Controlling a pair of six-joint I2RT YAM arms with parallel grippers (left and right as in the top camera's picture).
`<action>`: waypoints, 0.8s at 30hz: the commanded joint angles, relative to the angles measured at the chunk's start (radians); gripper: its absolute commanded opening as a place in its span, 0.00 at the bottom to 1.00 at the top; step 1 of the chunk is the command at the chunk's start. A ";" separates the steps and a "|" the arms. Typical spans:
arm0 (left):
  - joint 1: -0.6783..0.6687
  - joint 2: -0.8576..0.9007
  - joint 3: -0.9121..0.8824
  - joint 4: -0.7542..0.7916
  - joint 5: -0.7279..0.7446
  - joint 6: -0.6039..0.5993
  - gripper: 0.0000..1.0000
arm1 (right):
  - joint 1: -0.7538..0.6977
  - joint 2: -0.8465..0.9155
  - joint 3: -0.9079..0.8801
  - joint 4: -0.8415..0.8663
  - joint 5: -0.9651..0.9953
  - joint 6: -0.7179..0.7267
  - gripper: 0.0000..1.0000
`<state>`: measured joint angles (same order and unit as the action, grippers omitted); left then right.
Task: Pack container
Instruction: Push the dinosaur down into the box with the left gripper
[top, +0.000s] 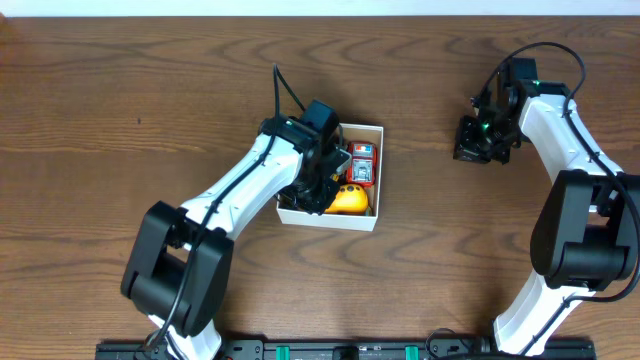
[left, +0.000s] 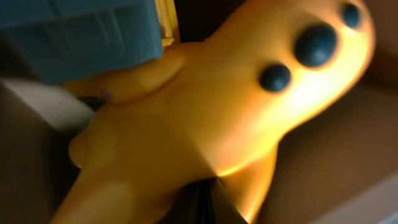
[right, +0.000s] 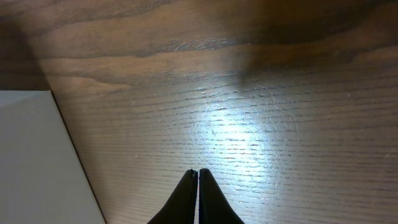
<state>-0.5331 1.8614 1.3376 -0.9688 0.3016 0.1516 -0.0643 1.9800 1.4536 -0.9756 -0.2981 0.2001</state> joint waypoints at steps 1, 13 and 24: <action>-0.002 0.029 -0.011 -0.002 0.002 -0.012 0.06 | 0.006 -0.026 0.000 -0.002 0.000 -0.014 0.05; -0.001 -0.158 0.055 -0.002 0.000 -0.011 0.07 | 0.005 -0.026 0.000 -0.001 0.003 -0.014 0.06; 0.006 -0.321 0.055 -0.002 -0.203 -0.018 0.92 | 0.006 -0.027 0.000 -0.004 0.018 -0.076 0.07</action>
<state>-0.5331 1.5555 1.3773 -0.9684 0.1986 0.1459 -0.0643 1.9800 1.4536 -0.9764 -0.2947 0.1768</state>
